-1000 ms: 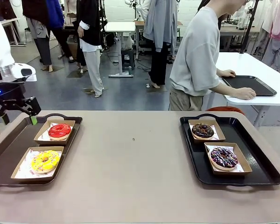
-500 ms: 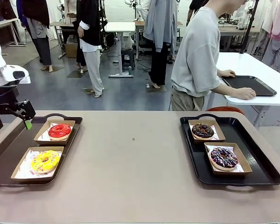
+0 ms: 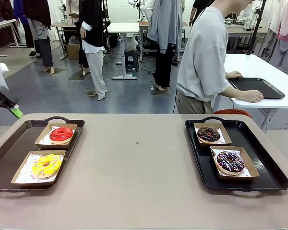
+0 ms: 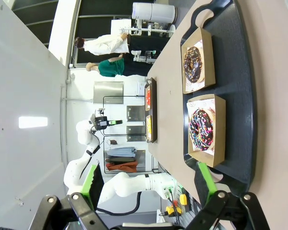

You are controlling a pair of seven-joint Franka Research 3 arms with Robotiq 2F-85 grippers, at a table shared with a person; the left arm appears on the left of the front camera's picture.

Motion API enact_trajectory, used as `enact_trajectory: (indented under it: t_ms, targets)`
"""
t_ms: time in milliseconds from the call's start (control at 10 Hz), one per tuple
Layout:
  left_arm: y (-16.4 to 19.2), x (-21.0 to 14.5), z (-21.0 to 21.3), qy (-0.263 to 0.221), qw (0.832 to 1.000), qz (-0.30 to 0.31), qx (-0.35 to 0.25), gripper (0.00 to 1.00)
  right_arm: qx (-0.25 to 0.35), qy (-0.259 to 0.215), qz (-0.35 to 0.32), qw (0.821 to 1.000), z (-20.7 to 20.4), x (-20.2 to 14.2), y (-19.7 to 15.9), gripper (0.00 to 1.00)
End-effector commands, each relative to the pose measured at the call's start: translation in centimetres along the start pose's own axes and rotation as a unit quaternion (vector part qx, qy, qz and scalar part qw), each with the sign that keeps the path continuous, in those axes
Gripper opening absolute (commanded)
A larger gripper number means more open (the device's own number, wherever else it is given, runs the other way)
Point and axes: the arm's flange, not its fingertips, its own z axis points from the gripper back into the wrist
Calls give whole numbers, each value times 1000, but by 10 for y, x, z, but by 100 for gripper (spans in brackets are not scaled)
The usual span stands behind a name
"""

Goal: Individually package the donuts and arrange them on the tray.
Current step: Place the picked Paper togo box on the Handle tray.

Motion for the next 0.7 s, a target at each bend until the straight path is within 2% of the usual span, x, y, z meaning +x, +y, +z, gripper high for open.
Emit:
enact_trajectory:
  t_ms: [0, 200, 400, 600]
  targets:
    - [45, -1, 27, 20, 989, 31, -143, 100, 0, -1, -3, 1000, 0, 0, 2, 100]
    - [94, -10, 31, 39, 970, 44, -234, 100, 0, -1, -3, 1000, 0, 0, 2, 100]
    - [138, -21, 16, 53, 955, 76, -282, 100, 0, -1, -3, 1000, 0, 0, 2, 100]
    - [165, -41, 3, 30, 946, 96, -308, 100, 0, -1, -3, 1000, 0, 0, 2, 100]
